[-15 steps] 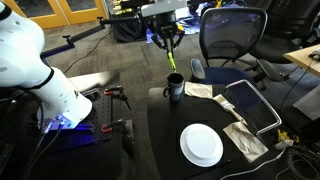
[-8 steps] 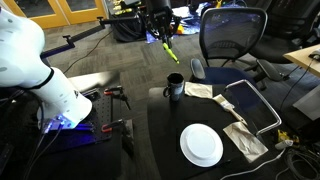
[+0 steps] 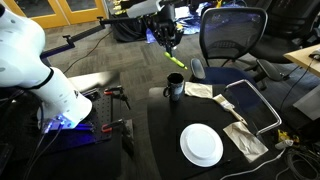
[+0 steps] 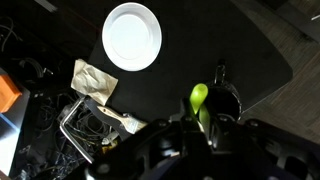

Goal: Remove the marker from the cup and put it on the table, then move the cup to the right and put the marker in the cup

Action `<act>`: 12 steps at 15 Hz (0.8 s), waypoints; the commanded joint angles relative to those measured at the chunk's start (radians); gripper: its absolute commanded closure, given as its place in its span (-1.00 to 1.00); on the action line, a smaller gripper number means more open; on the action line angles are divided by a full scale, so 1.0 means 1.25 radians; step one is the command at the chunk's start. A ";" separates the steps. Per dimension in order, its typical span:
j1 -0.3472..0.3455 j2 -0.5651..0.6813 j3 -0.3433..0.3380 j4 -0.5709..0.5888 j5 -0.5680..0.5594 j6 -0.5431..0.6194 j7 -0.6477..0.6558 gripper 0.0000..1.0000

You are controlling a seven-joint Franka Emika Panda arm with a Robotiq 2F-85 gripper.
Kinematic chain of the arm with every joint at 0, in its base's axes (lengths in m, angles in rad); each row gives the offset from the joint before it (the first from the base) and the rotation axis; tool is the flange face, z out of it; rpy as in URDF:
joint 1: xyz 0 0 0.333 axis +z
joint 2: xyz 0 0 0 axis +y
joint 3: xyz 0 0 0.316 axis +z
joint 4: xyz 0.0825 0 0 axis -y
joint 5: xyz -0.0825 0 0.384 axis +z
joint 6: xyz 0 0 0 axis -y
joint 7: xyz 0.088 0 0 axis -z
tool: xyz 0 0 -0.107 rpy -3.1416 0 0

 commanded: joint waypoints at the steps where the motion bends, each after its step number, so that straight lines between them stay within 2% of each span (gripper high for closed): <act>1: -0.034 0.099 0.011 0.056 -0.038 0.074 0.177 0.93; 4: -0.052 0.167 0.006 0.102 -0.114 0.111 0.346 0.93; 8: -0.049 0.252 -0.020 0.179 -0.208 0.085 0.517 0.93; 9: -0.046 0.270 -0.026 0.195 -0.213 0.077 0.533 0.93; 10: -0.040 0.278 -0.029 0.200 -0.189 0.067 0.507 0.93; 11: -0.039 0.246 -0.033 0.161 -0.189 0.097 0.492 0.74; 12: -0.038 0.261 -0.037 0.172 -0.188 0.097 0.491 0.74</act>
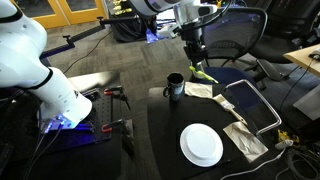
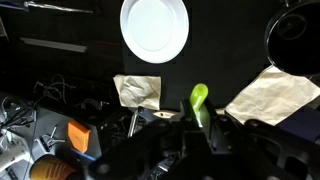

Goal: Remove the marker from the cup and put it on the table, then move the cup to the right and put the marker in the cup

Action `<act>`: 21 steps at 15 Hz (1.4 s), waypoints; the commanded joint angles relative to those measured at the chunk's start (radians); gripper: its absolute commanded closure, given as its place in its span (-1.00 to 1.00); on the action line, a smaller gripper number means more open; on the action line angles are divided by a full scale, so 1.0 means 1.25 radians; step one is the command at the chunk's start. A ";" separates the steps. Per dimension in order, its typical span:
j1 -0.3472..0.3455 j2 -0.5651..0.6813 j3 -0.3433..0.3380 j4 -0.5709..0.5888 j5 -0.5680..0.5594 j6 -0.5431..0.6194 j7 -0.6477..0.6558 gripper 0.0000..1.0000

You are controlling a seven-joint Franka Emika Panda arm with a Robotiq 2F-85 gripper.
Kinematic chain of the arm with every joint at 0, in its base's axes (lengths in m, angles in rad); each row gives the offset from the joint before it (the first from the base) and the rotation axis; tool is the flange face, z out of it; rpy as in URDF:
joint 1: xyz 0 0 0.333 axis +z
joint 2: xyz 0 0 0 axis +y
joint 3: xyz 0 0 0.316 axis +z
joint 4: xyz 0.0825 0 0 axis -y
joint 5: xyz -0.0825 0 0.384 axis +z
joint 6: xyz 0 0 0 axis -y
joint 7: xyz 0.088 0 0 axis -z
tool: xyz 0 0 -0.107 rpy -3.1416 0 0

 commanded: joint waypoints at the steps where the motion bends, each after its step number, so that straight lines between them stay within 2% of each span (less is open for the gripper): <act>1: 0.014 0.009 -0.015 0.007 0.003 -0.001 -0.002 0.74; 3: 0.015 0.016 -0.015 0.013 0.003 -0.002 -0.002 0.74; 4: 0.015 0.016 -0.015 0.013 0.003 -0.002 -0.002 0.93; 5: 0.020 0.038 -0.023 0.035 -0.044 -0.007 0.057 0.93; 8: 0.025 0.088 -0.038 0.079 -0.105 -0.011 0.136 0.93; 13: 0.039 0.204 -0.064 0.165 -0.142 -0.002 0.220 0.93; 21: 0.045 0.357 -0.087 0.273 -0.088 0.033 0.220 0.93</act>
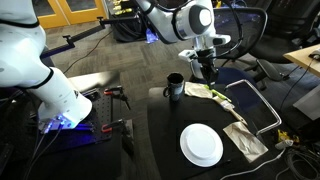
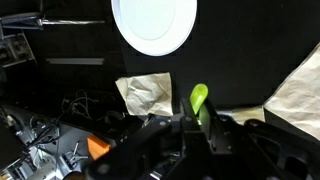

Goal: Remove the marker from the cup and put it on the table, then move the cup to the right and put the marker in the cup

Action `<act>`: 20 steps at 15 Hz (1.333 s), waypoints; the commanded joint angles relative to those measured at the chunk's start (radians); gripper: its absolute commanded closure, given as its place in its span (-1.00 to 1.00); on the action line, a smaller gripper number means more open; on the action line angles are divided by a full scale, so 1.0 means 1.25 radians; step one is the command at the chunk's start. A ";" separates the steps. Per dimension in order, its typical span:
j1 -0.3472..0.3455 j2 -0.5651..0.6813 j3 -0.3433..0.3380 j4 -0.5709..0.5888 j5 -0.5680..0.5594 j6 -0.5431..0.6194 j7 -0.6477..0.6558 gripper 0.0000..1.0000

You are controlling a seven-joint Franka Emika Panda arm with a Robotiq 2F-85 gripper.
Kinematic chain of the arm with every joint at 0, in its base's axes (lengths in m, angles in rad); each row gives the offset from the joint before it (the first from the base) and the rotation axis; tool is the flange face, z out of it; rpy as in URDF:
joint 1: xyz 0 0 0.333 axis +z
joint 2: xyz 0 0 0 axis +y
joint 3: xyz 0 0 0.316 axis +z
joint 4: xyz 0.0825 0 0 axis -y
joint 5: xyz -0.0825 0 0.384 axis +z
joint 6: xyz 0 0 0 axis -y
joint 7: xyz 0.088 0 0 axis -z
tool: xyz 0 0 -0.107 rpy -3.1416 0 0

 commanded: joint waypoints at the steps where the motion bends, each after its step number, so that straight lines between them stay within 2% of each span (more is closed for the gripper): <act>1: 0.003 0.057 -0.019 0.052 0.046 0.034 -0.011 0.93; 6: 0.005 0.092 -0.051 0.064 0.120 0.070 -0.035 0.93; 10: 0.014 0.114 -0.079 0.060 0.125 0.089 -0.033 0.93; 16: 0.015 0.146 -0.082 0.054 0.155 0.161 -0.092 0.93; 20: 0.041 0.153 -0.108 0.048 0.175 0.157 -0.120 0.93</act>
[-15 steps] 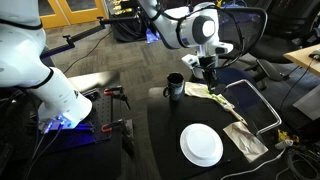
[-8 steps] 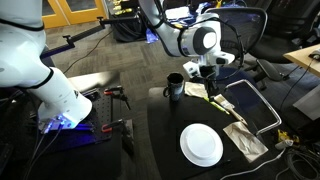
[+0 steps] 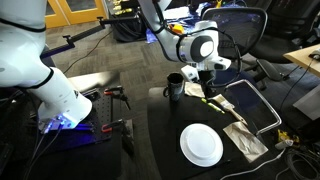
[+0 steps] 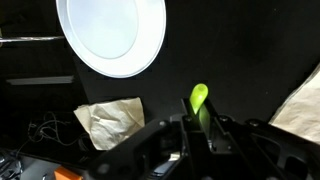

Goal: Remove the marker from the cup and put it on the table, then move the cup to the right and put the marker in the cup

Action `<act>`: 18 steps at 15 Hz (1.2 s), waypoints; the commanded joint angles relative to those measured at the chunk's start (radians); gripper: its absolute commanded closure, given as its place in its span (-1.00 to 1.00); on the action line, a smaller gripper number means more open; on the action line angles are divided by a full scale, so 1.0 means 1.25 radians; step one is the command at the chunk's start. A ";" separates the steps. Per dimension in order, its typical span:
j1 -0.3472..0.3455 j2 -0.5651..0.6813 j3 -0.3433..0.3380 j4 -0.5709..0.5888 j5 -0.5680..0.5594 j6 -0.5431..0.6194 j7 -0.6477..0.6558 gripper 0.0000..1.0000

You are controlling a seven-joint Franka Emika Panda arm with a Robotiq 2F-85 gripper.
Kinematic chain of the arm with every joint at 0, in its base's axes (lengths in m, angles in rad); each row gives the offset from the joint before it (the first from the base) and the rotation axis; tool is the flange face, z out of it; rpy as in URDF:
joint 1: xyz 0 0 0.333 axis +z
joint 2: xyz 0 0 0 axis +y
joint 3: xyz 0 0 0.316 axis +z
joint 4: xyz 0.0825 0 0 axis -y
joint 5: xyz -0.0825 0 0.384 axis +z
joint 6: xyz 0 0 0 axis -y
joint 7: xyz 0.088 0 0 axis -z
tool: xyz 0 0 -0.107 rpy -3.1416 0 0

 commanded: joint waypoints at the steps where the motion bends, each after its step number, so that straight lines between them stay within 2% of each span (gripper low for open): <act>1: 0.043 -0.001 -0.046 -0.006 0.017 0.006 -0.027 0.24; 2: 0.055 -0.008 -0.056 -0.012 0.013 0.000 -0.021 0.22; 3: 0.072 -0.022 -0.072 -0.023 0.002 -0.008 -0.009 0.11; 6: 0.112 -0.062 -0.104 -0.049 -0.006 -0.031 0.008 -0.36; 10: 0.147 -0.167 -0.121 -0.122 -0.031 -0.051 0.018 -0.94; 11: 0.152 -0.197 -0.121 -0.139 -0.040 -0.064 0.023 -1.00; 15: 0.130 -0.333 -0.083 -0.229 -0.086 -0.080 0.005 -1.00; 18: 0.092 -0.423 -0.030 -0.294 -0.049 -0.114 -0.055 -1.00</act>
